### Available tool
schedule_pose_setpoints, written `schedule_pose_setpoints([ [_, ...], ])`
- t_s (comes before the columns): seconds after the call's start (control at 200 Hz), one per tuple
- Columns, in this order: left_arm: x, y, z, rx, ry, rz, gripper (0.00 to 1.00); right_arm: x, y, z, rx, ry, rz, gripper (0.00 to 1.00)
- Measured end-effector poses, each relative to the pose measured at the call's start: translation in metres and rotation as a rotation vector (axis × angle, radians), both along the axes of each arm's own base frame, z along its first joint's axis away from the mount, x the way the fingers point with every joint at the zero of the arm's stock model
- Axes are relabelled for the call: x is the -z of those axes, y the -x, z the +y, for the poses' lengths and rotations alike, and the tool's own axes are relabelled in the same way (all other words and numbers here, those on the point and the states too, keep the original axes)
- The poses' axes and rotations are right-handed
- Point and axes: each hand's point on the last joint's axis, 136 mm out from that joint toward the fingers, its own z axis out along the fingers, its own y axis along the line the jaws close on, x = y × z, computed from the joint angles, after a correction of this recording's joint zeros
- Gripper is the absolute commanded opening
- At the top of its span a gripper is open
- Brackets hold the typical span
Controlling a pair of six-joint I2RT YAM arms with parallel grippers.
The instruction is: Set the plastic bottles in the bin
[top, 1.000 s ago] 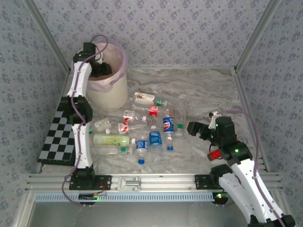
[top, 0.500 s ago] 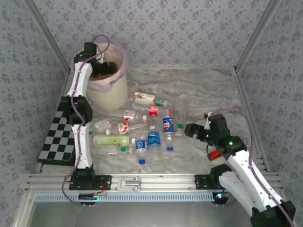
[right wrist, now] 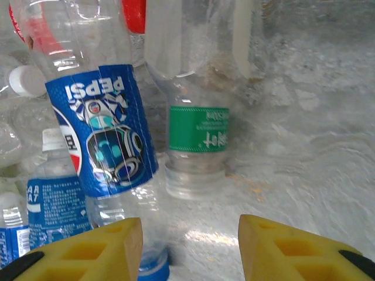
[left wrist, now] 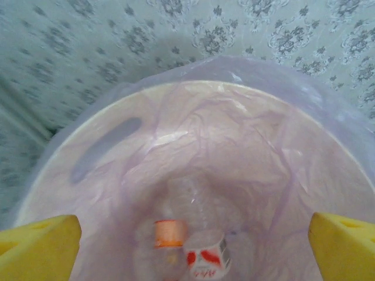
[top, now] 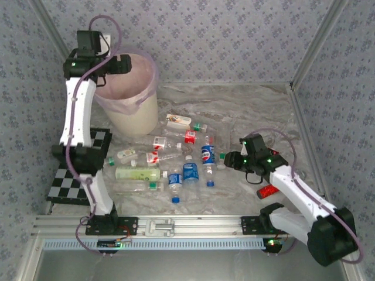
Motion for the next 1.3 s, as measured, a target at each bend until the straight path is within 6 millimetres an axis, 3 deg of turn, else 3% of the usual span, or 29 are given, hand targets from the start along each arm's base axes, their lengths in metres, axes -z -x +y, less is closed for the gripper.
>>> schedule_pose_setpoints([
  [0.105,-0.013,0.06,-0.034,0.07,-0.038,-0.074,0.99,0.007,-0.01,0.009,-0.014,0.012,0.038,0.56],
  [0.21,-0.01,0.11,-0.062,0.165,0.054,-0.138,0.99,0.013,-0.014,0.011,-0.014,0.012,0.05,0.59],
  [0.31,0.009,0.145,-0.071,0.197,0.193,-0.174,0.98,0.018,-0.02,0.011,-0.005,0.007,0.054,0.62],
  [0.415,0.046,0.169,-0.09,0.24,0.342,-0.132,0.97,0.03,-0.025,0.011,0.006,0.009,0.084,0.68],
  [0.59,0.117,0.185,-0.122,0.269,0.509,0.041,0.97,0.044,-0.031,0.014,0.005,0.014,0.126,0.66],
  [0.695,0.142,0.196,-0.134,0.275,0.546,0.12,0.97,0.05,-0.037,0.019,0.0,0.007,0.136,0.65],
  [0.895,0.15,0.206,-0.143,0.287,0.61,0.133,0.97,0.065,-0.039,0.021,0.002,0.01,0.17,0.59],
  [1.069,0.156,0.207,-0.142,0.274,0.627,0.14,0.97,0.063,-0.04,0.017,0.017,0.017,0.163,0.49],
  [1.204,0.156,0.207,-0.142,0.269,0.636,0.142,0.97,0.049,-0.039,0.001,0.039,0.041,0.136,0.44],
  [1.299,0.157,0.206,-0.142,0.261,0.626,0.155,0.97,0.027,-0.035,-0.013,0.053,0.055,0.094,0.4],
])
